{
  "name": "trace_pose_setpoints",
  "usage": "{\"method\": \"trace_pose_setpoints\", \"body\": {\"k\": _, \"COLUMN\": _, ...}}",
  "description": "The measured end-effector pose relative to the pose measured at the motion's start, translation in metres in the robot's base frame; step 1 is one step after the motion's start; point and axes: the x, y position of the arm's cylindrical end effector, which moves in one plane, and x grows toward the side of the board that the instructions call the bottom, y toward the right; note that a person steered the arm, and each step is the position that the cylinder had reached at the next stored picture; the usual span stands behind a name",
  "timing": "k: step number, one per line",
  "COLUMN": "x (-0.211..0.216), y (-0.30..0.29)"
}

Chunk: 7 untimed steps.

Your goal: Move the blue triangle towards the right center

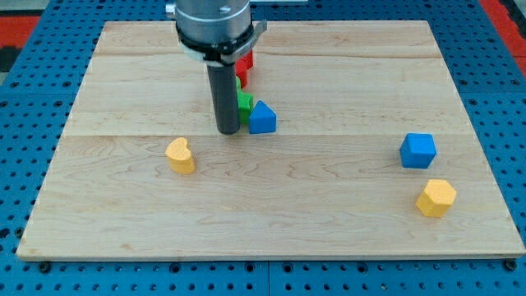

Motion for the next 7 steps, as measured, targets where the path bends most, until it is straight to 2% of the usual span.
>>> {"method": "trace_pose_setpoints", "body": {"k": 1, "x": -0.015, "y": 0.018}}
{"method": "trace_pose_setpoints", "body": {"k": 2, "x": -0.003, "y": 0.027}}
{"method": "trace_pose_setpoints", "body": {"k": 3, "x": 0.015, "y": 0.008}}
{"method": "trace_pose_setpoints", "body": {"k": 5, "x": 0.015, "y": 0.009}}
{"method": "trace_pose_setpoints", "body": {"k": 7, "x": 0.015, "y": 0.062}}
